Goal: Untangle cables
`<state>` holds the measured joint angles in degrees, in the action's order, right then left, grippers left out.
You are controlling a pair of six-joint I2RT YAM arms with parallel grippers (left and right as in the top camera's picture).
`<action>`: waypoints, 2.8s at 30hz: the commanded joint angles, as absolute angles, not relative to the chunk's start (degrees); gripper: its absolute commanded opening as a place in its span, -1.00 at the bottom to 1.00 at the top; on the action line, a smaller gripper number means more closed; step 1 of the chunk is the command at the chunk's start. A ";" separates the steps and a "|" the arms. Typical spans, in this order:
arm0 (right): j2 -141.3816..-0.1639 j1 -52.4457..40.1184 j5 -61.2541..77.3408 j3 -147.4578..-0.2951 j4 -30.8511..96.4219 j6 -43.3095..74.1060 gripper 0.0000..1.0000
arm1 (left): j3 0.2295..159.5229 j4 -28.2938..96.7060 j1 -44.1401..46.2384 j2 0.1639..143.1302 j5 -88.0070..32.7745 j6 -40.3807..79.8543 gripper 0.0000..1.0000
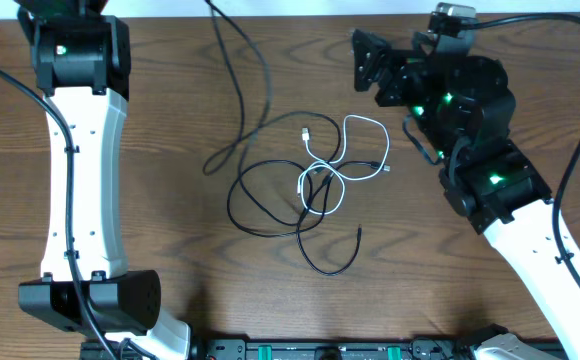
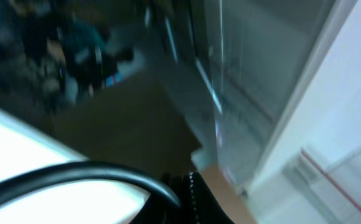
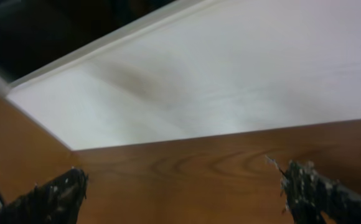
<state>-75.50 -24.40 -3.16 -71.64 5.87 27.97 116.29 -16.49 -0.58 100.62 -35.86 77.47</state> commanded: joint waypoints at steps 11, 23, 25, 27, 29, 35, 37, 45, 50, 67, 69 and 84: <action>-75.31 -23.20 -4.38 -72.31 11.70 23.44 0.98 | 129.25 10.48 -2.68 100.79 3.29 39.51 -0.85; -75.90 -23.24 -4.36 -72.29 16.19 22.39 0.98 | 129.23 24.45 -17.15 114.26 13.65 15.40 -0.48; -76.09 -23.24 -4.36 -72.29 16.62 22.39 0.98 | 129.23 27.83 -19.62 116.18 13.65 15.00 -0.42; -76.14 -23.24 -4.34 -72.29 16.78 22.41 0.98 | 129.23 30.94 -22.00 117.97 13.63 15.00 -0.39; -76.14 -23.24 -4.34 -72.29 16.78 22.39 0.98 | 129.23 33.15 -23.83 119.44 13.58 14.98 0.08; -76.14 -23.33 -4.01 -72.29 16.80 22.41 0.99 | 129.03 40.36 -26.74 121.10 12.97 13.32 0.59; -76.16 -23.33 -3.92 -72.29 16.84 22.41 0.99 | 129.03 42.74 -26.76 120.99 9.56 13.34 0.71; -76.16 -23.33 -3.88 -72.29 19.84 22.44 0.99 | 126.61 62.59 -25.43 120.99 -16.45 13.34 0.78; -76.14 -23.33 -3.77 -72.29 20.25 22.44 0.98 | 121.32 72.29 -22.87 120.99 -18.59 13.34 0.78; -76.16 -23.33 0.62 -72.29 21.67 22.39 0.99 | 98.24 65.49 -11.70 120.99 -5.63 23.83 0.96; -76.16 -23.33 0.62 -72.29 21.69 22.39 0.99 | 96.95 64.90 -11.70 120.99 -5.17 24.32 0.96; -76.16 -23.33 0.60 -72.27 21.69 22.41 0.99 | 90.87 66.87 -9.21 120.97 -30.89 29.41 0.96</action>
<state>-75.81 -23.42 0.34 -71.64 21.63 23.38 90.83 65.32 -10.55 120.97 -23.11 29.58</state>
